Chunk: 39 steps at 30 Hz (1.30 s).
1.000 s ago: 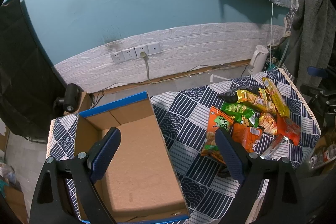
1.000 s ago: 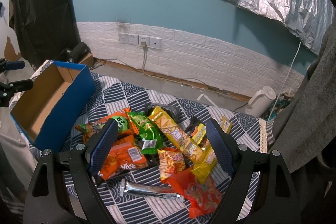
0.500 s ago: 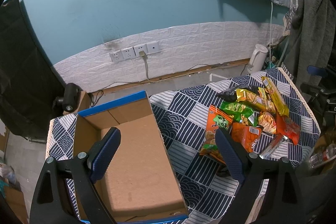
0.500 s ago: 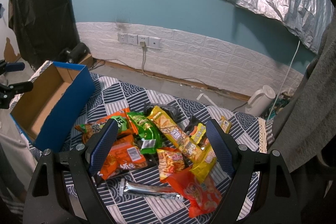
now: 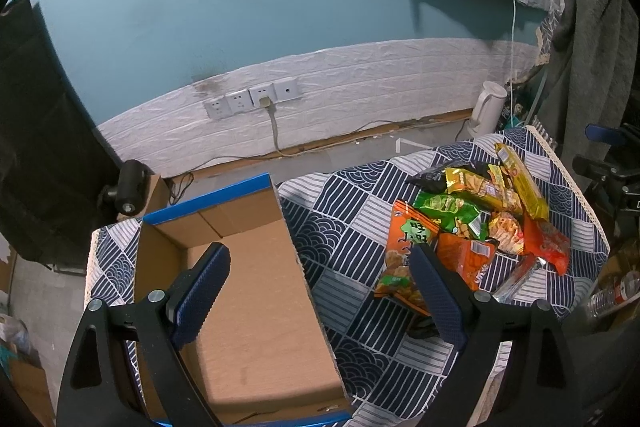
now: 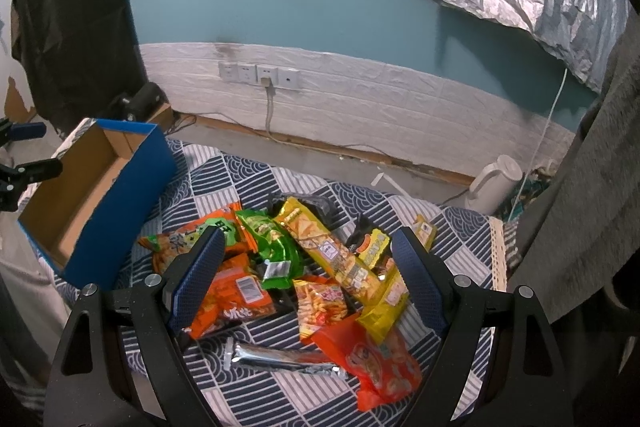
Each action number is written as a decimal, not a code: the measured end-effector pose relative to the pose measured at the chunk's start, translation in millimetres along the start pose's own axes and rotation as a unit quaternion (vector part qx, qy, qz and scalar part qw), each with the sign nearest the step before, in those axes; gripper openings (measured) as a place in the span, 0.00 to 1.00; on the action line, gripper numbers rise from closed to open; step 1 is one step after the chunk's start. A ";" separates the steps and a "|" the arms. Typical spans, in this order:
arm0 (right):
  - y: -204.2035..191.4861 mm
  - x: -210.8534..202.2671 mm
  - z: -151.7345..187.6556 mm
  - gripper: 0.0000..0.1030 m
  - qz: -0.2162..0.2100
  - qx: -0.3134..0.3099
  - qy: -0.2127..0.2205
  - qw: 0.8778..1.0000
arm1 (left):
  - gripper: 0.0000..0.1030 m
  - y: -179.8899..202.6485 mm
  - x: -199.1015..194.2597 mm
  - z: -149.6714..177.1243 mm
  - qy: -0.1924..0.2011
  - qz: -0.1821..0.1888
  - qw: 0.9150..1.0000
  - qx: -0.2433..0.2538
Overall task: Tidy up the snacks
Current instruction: 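Grasp the orange Wangwang bag with the left tool while the right tool grasps the yellow bar pack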
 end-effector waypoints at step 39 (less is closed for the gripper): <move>111.3 187.4 68.0 0.82 0.037 0.150 -0.226 0.962 | 0.90 28.5 177.4 -5.4 -0.160 0.093 0.983 -0.011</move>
Point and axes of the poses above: each gripper's, at about its wrist camera, not at the fingertips, and x roughly the way its jaws point, y to its right, z to its underside, the point moved 3 cm from there along x, roughly the way its jaws point, and after that the axes turned 12 degrees about z, right-handed, at the moved point
